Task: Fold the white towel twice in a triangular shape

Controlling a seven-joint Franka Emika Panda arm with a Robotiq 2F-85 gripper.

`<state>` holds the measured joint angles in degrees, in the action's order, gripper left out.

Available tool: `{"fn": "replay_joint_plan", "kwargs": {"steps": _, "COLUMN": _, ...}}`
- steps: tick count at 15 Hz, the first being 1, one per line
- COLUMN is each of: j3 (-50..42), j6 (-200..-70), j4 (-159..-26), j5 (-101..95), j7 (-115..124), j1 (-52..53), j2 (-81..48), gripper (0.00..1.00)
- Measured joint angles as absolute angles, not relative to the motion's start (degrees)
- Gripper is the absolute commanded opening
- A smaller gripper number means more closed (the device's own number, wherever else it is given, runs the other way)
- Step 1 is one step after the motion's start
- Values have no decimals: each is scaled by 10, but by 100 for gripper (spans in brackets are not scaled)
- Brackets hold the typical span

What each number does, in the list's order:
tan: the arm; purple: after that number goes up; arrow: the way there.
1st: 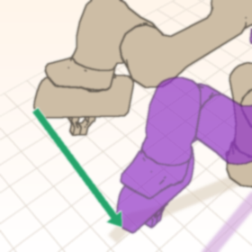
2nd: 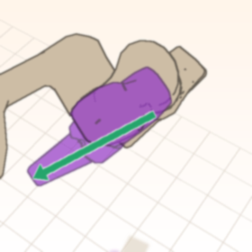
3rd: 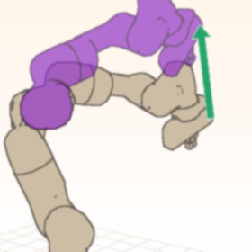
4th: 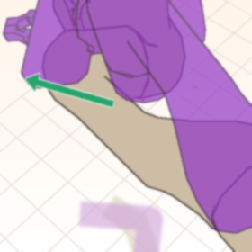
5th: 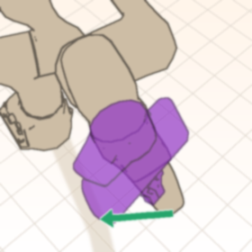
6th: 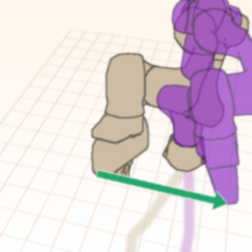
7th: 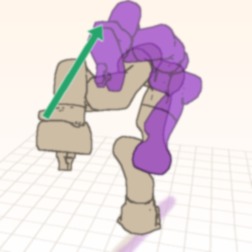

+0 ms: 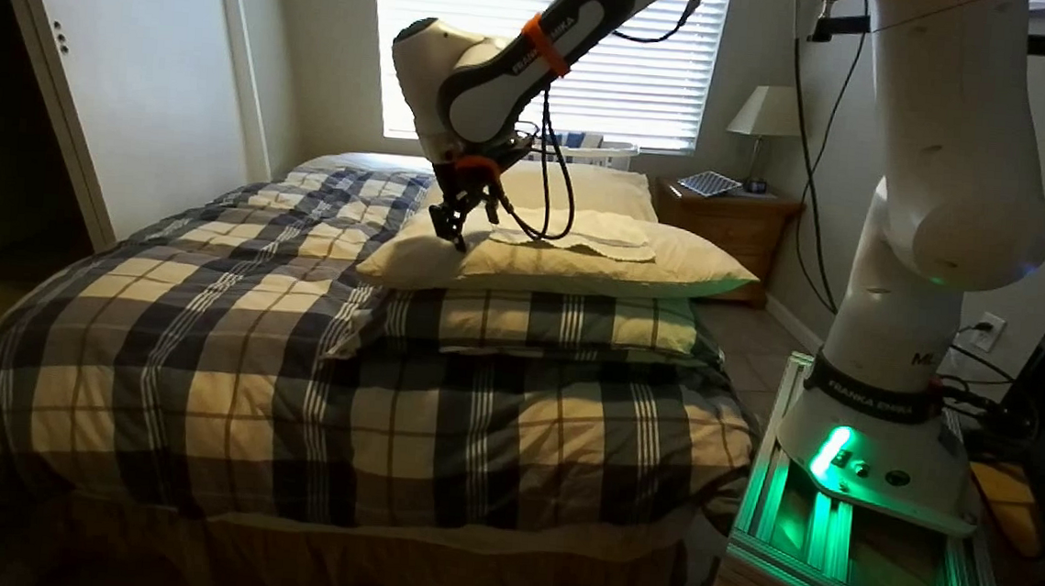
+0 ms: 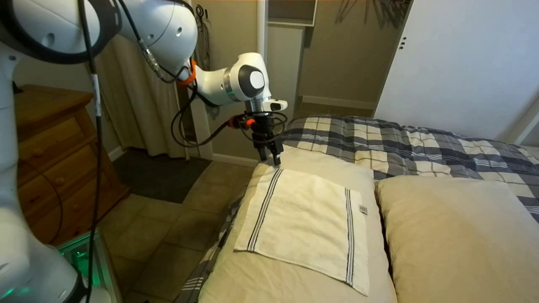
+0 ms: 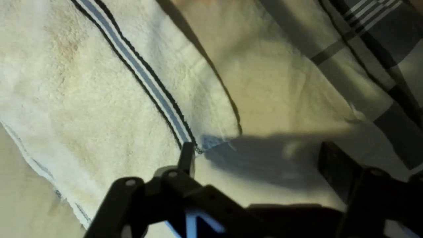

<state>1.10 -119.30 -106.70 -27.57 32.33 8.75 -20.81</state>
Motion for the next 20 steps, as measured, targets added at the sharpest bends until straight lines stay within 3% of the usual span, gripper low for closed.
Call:
{"fn": "replay_joint_plan", "kwargs": {"steps": 8, "j3": -7, "j6": -1136, "j4": -1064, "j5": -275, "j7": 345, "j1": 89, "j2": -200, "gripper": 97}}
{"fn": "replay_joint_plan", "kwargs": {"steps": 10, "j3": -8, "j6": -1136, "j4": -1067, "j5": -275, "j7": 345, "j1": 89, "j2": -200, "gripper": 72}}
{"fn": "replay_joint_plan", "kwargs": {"steps": 12, "j3": -8, "j6": -1141, "j4": -1071, "j5": -275, "j7": 345, "j1": 89, "j2": -200, "gripper": 63}}
{"fn": "replay_joint_plan", "kwargs": {"steps": 20, "j3": -18, "j6": -1167, "j4": -1095, "j5": -283, "j7": 347, "j1": 87, "j2": -192, "gripper": 8}}
